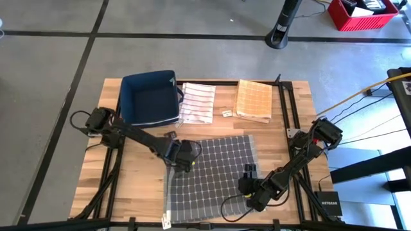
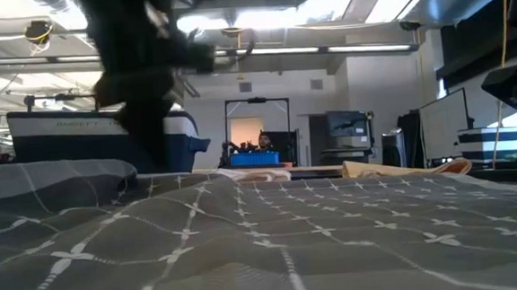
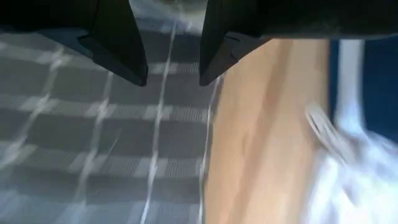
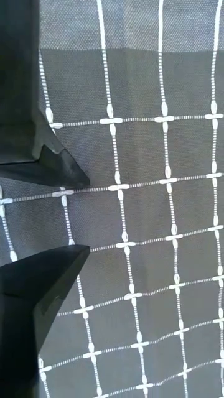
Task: Fold towel
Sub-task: Fold the gray towel
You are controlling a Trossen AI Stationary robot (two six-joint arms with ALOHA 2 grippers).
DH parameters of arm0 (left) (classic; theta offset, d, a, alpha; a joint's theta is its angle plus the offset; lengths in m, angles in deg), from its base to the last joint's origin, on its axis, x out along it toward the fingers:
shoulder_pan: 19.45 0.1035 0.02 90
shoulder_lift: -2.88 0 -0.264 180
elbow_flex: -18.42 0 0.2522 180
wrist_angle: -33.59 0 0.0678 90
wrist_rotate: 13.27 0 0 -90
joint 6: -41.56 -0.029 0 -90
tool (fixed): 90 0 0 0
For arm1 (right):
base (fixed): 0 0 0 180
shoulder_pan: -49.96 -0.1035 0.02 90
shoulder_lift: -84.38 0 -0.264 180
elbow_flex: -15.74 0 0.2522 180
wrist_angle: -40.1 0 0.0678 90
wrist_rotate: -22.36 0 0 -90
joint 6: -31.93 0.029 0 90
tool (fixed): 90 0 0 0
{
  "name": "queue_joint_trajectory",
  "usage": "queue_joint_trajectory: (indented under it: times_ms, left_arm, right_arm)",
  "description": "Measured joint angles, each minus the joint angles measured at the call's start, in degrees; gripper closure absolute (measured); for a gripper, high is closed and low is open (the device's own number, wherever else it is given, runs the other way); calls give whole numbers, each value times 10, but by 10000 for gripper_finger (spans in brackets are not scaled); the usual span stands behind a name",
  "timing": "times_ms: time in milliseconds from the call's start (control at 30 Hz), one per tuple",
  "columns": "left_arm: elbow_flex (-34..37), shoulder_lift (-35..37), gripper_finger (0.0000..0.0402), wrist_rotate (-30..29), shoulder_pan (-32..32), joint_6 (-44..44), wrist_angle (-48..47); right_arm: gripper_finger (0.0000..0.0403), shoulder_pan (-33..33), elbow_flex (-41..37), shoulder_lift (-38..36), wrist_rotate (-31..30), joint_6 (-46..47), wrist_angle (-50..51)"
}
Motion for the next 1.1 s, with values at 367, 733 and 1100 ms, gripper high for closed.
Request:
queue_joint_trajectory:
  times_ms: [367,733,1100]
  left_arm:
    - [30,5,263,107,-10,120,-288]
    - [29,54,263,52,-81,145,-92]
    - [12,84,263,86,-187,171,127]
  right_arm:
    - [237,1,1,6,6,89,65]
    - [237,6,-2,7,3,69,31]
    - [237,12,0,7,6,58,32]
